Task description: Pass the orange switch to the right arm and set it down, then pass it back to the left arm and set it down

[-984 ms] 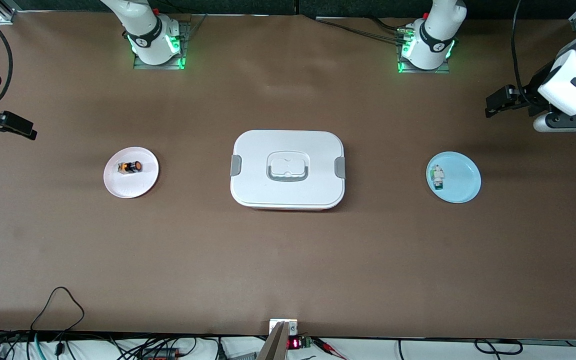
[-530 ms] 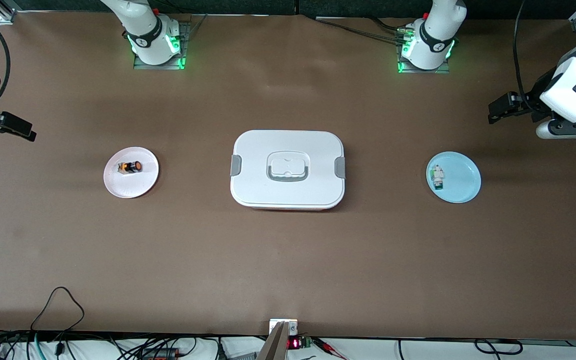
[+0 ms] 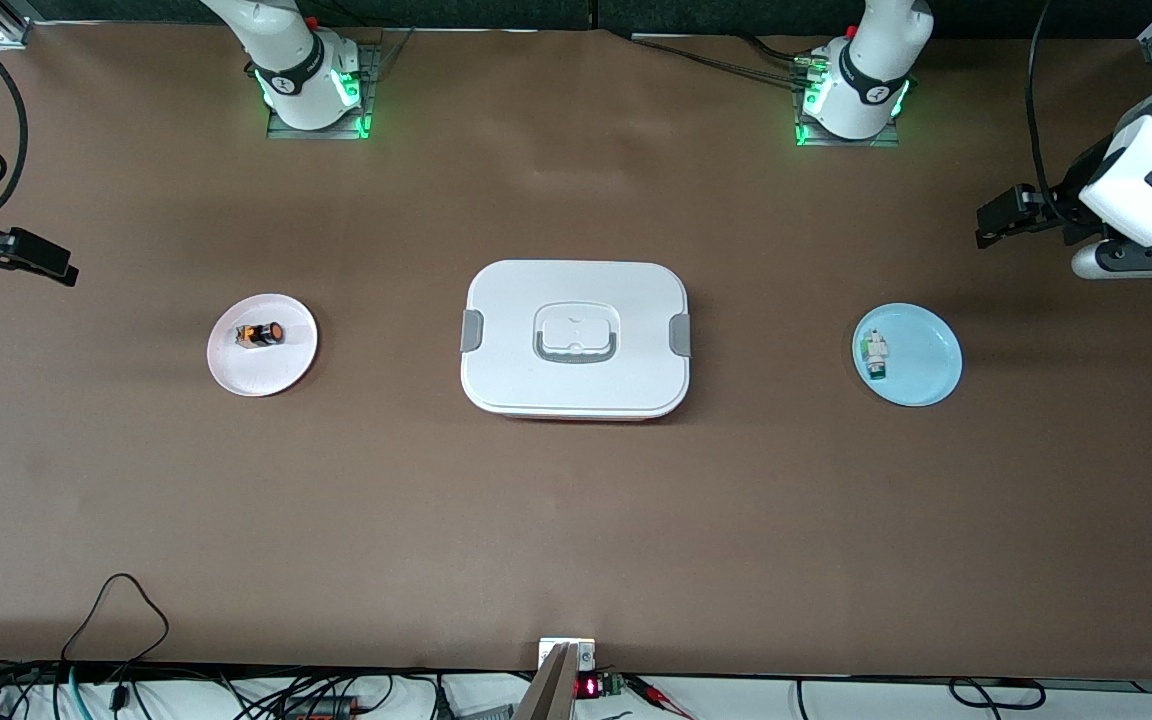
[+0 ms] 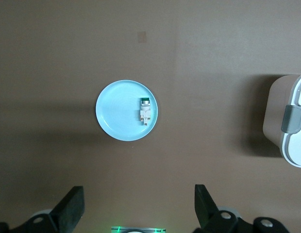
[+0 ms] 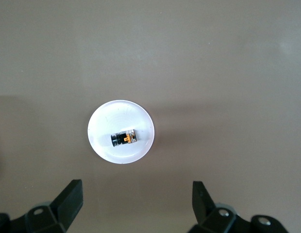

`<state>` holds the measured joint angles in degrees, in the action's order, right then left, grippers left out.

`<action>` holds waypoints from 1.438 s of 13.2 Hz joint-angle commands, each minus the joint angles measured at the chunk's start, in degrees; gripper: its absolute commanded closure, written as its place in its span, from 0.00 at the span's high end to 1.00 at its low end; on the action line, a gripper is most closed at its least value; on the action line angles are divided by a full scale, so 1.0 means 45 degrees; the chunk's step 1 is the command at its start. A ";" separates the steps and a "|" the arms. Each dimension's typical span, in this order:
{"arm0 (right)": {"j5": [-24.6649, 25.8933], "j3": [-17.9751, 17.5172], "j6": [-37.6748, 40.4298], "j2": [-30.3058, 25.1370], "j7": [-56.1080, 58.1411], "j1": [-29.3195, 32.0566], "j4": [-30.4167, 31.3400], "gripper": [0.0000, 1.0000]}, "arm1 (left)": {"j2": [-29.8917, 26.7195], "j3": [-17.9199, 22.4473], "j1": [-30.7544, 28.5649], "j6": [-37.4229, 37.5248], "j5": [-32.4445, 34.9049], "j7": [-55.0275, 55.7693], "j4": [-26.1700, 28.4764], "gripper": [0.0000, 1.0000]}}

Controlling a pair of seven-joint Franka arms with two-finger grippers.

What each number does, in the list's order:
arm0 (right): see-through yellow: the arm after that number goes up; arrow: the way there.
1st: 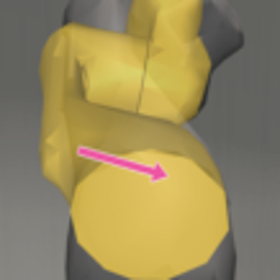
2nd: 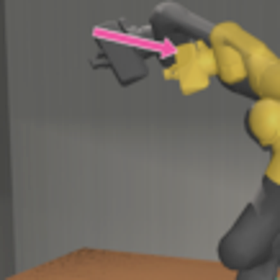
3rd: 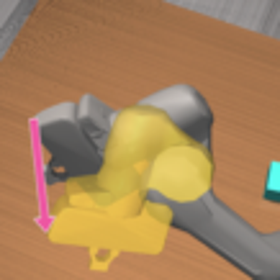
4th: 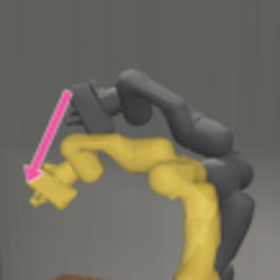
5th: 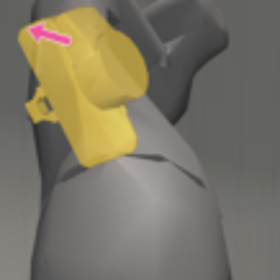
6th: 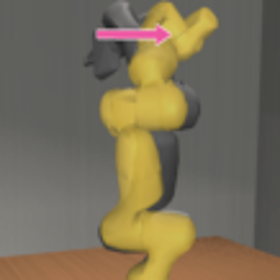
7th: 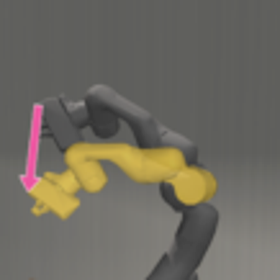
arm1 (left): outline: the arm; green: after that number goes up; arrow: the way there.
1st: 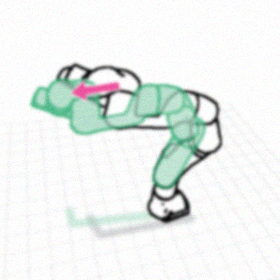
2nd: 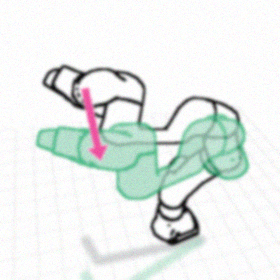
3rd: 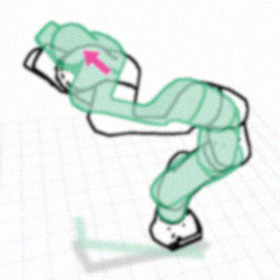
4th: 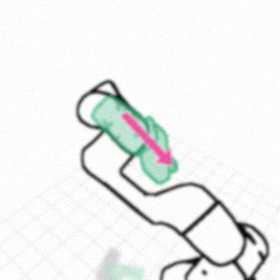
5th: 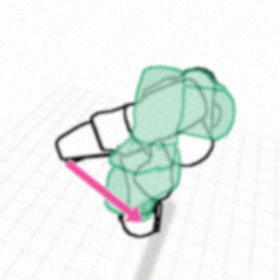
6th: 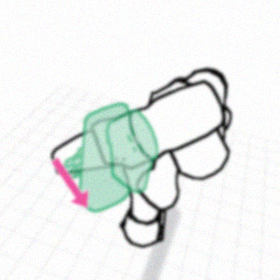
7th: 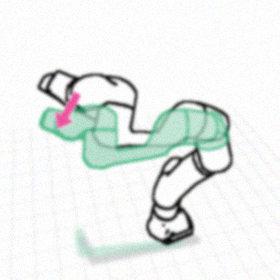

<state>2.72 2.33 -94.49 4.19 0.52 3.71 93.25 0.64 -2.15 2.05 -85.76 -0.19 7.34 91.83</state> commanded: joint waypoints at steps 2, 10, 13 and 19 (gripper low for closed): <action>-0.0156 -0.0030 0.0099 0.0103 0.0157 0.0034 -0.0274 1.00 | 0.0132 0.0008 -0.0026 0.0152 0.0082 -0.0846 -0.0289 1.00; -0.0195 -0.0282 -0.0036 0.0025 0.0080 0.0365 -0.0294 1.00 | 0.0113 -0.0011 -0.0026 0.0152 0.0043 -0.1182 -0.0289 1.00; -0.0429 -0.0109 -0.0076 0.0103 0.0001 -0.0002 -0.0333 1.00 | 0.0113 -0.0011 -0.0026 0.0152 0.0043 -0.1201 -0.0289 1.00; -0.0448 0.0400 0.0060 0.0025 0.0177 -0.0396 -0.0352 1.00 | 0.0132 -0.0011 -0.0026 -0.0430 0.0043 -0.1201 -0.0211 1.00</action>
<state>1.57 3.26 -94.94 4.21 0.53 2.57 92.82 0.64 -2.17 2.05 -86.20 -0.19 3.19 91.82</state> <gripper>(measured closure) 0.000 0.000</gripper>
